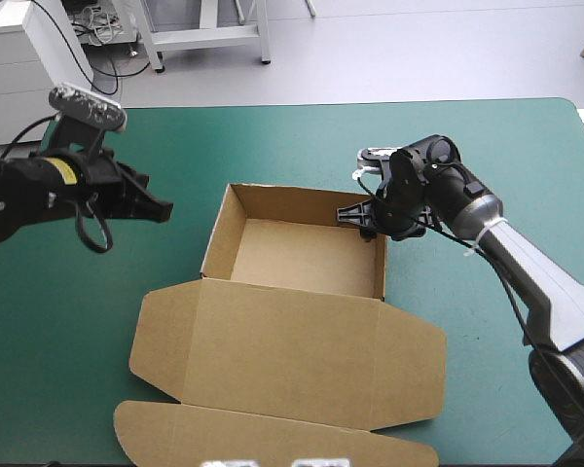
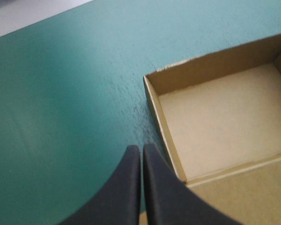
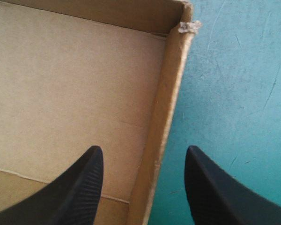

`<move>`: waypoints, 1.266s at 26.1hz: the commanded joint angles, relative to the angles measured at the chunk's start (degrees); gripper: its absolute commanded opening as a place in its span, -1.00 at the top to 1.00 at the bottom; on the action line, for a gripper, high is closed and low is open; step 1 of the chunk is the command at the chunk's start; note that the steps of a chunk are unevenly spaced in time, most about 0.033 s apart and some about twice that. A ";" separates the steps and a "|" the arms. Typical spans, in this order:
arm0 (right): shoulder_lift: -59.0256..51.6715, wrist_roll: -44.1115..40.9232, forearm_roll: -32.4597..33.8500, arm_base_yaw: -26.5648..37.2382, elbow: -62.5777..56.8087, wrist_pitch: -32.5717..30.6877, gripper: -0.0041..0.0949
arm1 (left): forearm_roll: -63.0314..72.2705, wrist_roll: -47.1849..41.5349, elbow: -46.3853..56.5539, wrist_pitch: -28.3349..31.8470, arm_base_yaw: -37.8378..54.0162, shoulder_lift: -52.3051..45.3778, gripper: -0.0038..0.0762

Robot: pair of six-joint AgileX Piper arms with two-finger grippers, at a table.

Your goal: Fold the box

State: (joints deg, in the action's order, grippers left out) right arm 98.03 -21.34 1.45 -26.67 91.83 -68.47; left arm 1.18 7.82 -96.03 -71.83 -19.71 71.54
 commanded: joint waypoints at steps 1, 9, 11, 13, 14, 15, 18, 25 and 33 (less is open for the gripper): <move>0.41 0.04 1.06 0.10 1.33 1.44 -0.06 | -0.36 0.58 8.53 -1.21 -0.30 -9.07 0.92; 6.03 -0.74 -0.86 0.10 1.33 1.44 0.22 | 1.66 1.34 32.59 3.52 -0.30 -29.97 0.92; 6.29 0.04 -0.62 0.10 1.33 1.44 0.72 | 2.95 1.98 38.84 5.45 -0.30 -35.57 0.92; 6.38 0.28 -0.13 0.10 1.33 1.44 0.95 | 3.83 1.98 42.75 6.58 -0.30 -38.09 0.92; 6.38 0.30 0.36 0.10 1.33 1.44 0.93 | 4.25 1.90 44.76 6.83 -0.30 -39.41 0.92; 6.26 0.30 1.16 0.10 1.33 1.44 0.92 | 4.67 1.90 46.71 6.83 -0.30 -40.55 0.92; 6.17 0.93 1.35 1.28 1.66 1.44 0.92 | 6.82 1.90 51.90 6.98 -0.30 -43.03 0.92; 3.36 6.79 1.55 11.63 2.26 1.44 0.92 | 8.89 1.90 62.15 8.04 -0.30 -47.23 0.92; -0.72 14.06 1.64 35.19 2.26 1.44 0.92 | 9.57 -1.34 65.83 13.18 -0.30 -52.39 0.92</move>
State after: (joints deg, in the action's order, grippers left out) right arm 101.65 -9.98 2.34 0.87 92.26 -67.40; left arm 9.22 7.27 -28.95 -63.40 -19.71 19.58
